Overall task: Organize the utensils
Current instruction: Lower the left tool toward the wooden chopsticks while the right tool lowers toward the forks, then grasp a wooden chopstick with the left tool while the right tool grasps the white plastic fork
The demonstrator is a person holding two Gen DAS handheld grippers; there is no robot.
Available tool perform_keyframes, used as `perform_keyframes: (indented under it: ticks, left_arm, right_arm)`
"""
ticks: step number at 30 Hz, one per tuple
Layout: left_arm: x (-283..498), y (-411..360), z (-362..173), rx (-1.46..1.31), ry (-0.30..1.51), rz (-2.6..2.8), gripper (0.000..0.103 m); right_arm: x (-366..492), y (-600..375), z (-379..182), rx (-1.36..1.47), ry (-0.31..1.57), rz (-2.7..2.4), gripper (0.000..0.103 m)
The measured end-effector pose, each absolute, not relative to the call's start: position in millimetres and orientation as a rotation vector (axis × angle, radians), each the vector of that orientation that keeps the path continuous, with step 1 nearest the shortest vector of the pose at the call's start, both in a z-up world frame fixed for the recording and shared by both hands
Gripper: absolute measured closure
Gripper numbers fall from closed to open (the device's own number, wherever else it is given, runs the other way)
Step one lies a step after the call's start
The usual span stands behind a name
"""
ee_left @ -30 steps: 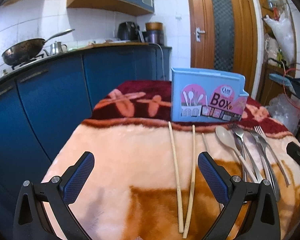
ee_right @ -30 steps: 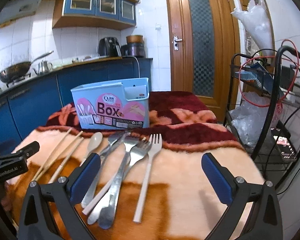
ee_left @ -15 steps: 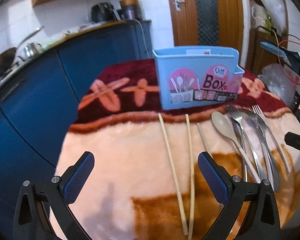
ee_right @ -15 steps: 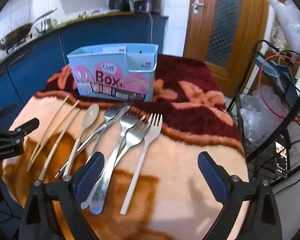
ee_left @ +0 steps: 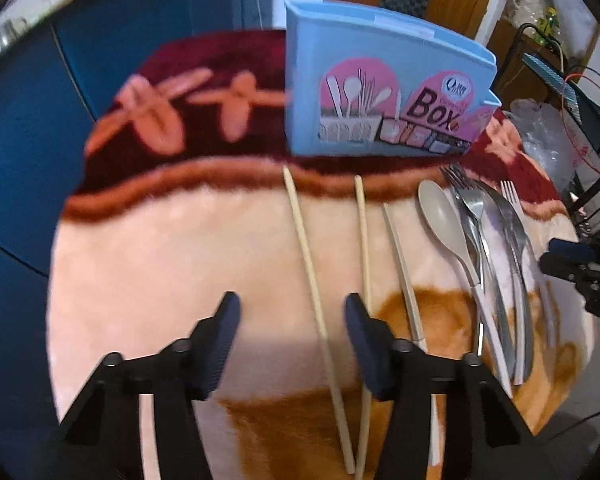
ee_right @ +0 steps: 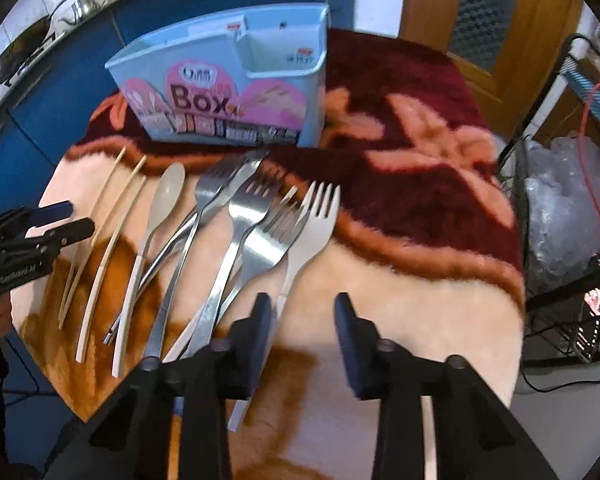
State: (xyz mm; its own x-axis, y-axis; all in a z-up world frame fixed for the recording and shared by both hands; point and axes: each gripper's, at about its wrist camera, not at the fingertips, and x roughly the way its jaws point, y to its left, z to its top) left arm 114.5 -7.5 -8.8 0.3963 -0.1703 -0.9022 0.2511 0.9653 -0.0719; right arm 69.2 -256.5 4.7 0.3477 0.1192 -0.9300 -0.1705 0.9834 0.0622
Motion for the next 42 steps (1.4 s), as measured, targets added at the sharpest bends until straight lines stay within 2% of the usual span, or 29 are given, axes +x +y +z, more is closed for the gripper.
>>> perform_keyframes:
  ticks: [18,21,23,24,26,30,42]
  left_arm:
    - [136.0,-20.6,-12.4,0.147,1.316,-0.29,0.056]
    - [137.4,-25.6,-12.5,0.163,1.328,-0.292,0.069]
    - [137.6,-27.6,-11.4,0.15,1.33,-0.301,0.088]
    - [137.8,-27.9,-11.7,0.133,1.338,-0.308,0.09]
    - [139.6,-30.2,-12.0,0.122,1.337,-0.297,0.094]
    - [140.0,-26.5,-10.5,0.05,1.307,-0.305,0.099]
    - [106.2,-12.2,19.5,-0.018,1.047,-0.372,0.099]
  right_arm:
    - [102.2,-247.4,-11.6,-0.093,1.379,0.279,0.076]
    - [107.5,-243.8,-12.4,-0.116,1.382,0.295,0.078]
    - [109.6,-242.2,-13.0,-0.114,1.374,0.297,0.083]
    - [111.1,-241.5,-13.5,-0.112,1.371,0.296,0.087]
    - [111.3,-244.3,-13.2,-0.102,1.366,0.301,0.088]
    - [113.5,-252.6,-12.2,-0.085,1.337,0.314,0.092]
    - [90.5,-289.1,2.2,0.064,1.136,0.277,0.095]
